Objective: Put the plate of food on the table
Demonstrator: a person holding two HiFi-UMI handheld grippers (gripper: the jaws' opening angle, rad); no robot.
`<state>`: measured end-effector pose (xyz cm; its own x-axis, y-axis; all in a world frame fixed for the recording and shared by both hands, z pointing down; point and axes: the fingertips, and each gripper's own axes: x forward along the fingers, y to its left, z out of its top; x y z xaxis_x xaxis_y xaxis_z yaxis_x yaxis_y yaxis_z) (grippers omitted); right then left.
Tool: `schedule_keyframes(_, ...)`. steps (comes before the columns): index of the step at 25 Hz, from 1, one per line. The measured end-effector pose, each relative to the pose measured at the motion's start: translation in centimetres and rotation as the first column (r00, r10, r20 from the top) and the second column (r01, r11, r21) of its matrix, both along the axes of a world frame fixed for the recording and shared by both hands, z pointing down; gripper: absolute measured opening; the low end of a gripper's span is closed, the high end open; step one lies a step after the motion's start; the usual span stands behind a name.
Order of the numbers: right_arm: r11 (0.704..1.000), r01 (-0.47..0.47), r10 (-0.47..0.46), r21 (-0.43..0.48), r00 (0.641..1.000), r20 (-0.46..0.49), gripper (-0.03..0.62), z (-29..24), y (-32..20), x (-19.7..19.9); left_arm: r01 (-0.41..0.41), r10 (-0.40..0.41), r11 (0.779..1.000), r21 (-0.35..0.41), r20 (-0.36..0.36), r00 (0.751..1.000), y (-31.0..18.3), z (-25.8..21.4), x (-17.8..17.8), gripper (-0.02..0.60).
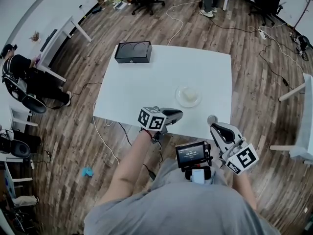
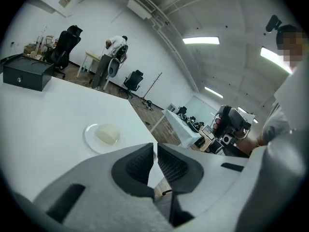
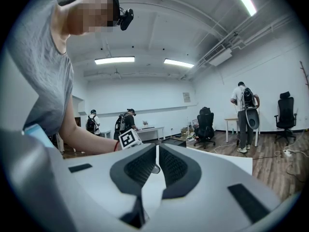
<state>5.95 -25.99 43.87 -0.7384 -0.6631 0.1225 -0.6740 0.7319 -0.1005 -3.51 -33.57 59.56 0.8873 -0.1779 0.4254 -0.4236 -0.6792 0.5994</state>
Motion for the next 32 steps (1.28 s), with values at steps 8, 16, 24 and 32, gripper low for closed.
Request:
schedule_keyframes(8,1.0,0.007,-0.007,0.001,1.0,0.006,0.034,0.3,0.5,-0.5,0.036,-0.044,0.979,0.198,0.032,0.999,2.2,-3.0,-0.7,0.026)
schedule_keyframes(16,1.0,0.008,-0.007,-0.007,1.0,0.02,0.034,0.7,1.4,-1.0,0.061,-0.107,0.9,0.433,0.082,0.991,5.1,-5.4,-2.0,0.026)
schedule_keyframes(24,1.0,-0.017,0.017,-0.005,0.999,0.031,0.034,1.1,2.2,-0.8,0.115,-0.194,0.843,0.526,0.098,0.976,6.9,-5.7,-3.6,0.026)
schedule_keyframes(32,1.0,-0.022,0.022,-0.005,1.0,-0.007,0.032,1.8,2.8,-1.0,0.083,-0.17,0.854,0.514,0.126,0.977,7.6,-4.9,-3.1,0.026)
